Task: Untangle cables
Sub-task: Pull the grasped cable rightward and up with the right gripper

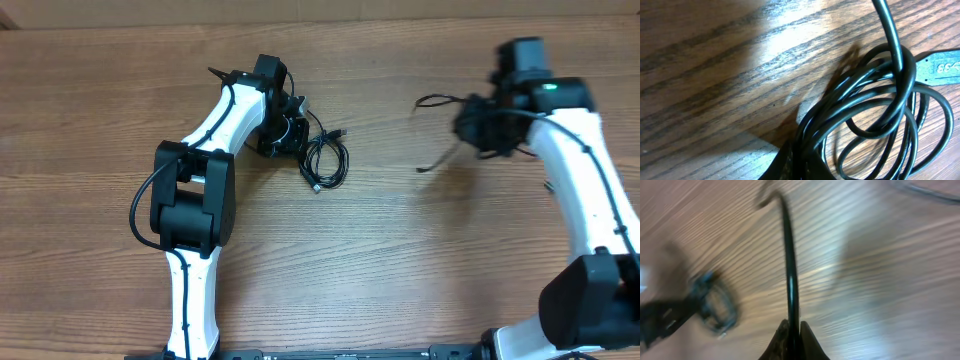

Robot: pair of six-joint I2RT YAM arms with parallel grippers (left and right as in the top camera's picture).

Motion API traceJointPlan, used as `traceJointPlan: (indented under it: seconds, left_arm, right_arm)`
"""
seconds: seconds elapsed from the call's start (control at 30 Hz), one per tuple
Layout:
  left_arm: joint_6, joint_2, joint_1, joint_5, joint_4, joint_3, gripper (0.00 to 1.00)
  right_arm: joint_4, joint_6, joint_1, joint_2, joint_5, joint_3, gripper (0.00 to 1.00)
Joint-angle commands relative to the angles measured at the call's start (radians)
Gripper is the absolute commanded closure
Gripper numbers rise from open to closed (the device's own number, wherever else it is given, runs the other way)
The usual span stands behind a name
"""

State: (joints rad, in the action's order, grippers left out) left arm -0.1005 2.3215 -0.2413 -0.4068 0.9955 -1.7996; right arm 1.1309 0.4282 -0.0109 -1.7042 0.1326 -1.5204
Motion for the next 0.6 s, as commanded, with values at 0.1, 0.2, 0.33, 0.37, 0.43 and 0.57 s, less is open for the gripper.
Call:
traceJointPlan:
  seconds: [0.1, 0.2, 0.33, 0.37, 0.43, 0.57]
  left_arm:
    - [0.007, 0.018, 0.005, 0.018, -0.002, 0.008, 0.93]
    - [0.007, 0.018, 0.005, 0.018, -0.001, 0.008, 0.93]
    - [0.007, 0.018, 0.005, 0.018, -0.002, 0.008, 0.93]
    - [0.007, 0.018, 0.005, 0.018, -0.002, 0.008, 0.93]
    - [0.007, 0.018, 0.005, 0.018, -0.002, 0.008, 0.93]
    - [0.007, 0.018, 0.005, 0.018, -0.002, 0.008, 0.93]
  right_arm:
    - [-0.026, -0.116, -0.23, 0.024, -0.177, -0.025, 0.96]
    - [-0.051, -0.115, -0.325, 0.008, -0.2, -0.022, 0.96]
    - [-0.078, -0.088, -0.427, -0.025, -0.199, -0.022, 0.96]
    - [-0.081, -0.06, -0.453, -0.036, -0.199, -0.022, 0.96]
    - [-0.078, -0.037, -0.486, -0.053, -0.195, -0.022, 0.96]
    - [-0.056, -0.036, -0.522, -0.092, -0.148, -0.021, 0.96]
